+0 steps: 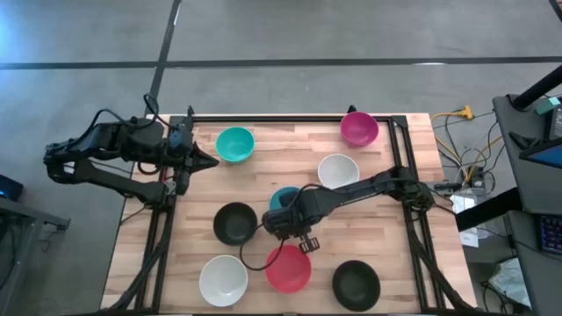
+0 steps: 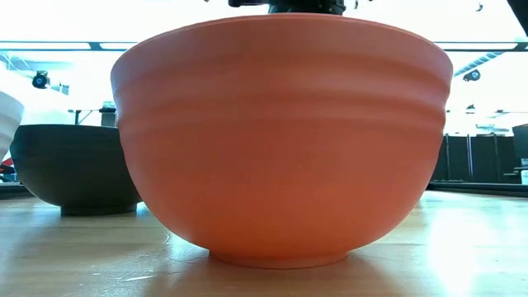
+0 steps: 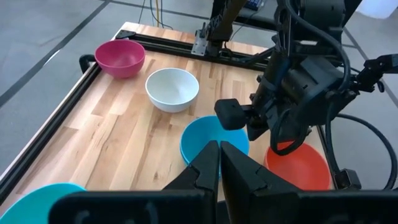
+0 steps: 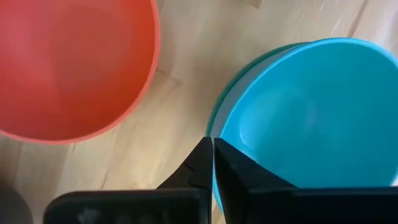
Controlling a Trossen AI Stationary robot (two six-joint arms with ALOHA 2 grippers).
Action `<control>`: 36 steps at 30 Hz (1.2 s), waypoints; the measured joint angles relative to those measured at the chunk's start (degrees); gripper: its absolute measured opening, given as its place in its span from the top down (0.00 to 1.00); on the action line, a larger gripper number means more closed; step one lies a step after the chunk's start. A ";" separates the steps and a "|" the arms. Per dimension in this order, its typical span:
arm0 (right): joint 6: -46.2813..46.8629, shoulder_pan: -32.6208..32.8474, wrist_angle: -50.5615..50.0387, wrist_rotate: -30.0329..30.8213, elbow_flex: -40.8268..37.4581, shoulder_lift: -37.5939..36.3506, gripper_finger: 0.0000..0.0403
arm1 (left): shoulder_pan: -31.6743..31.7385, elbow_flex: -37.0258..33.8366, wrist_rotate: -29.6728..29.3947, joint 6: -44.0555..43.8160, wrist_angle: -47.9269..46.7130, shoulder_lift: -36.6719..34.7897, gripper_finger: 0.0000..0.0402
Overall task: Nest bowls inside each other
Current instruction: Stack the blue bowl on top of the green bowl, then stack the light blue bowl on top of the blue bowl
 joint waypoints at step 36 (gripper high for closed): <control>30.41 0.27 19.20 12.19 -33.01 -44.81 0.98 | 0.02 0.00 -2.97 0.41 0.67 9.40 1.00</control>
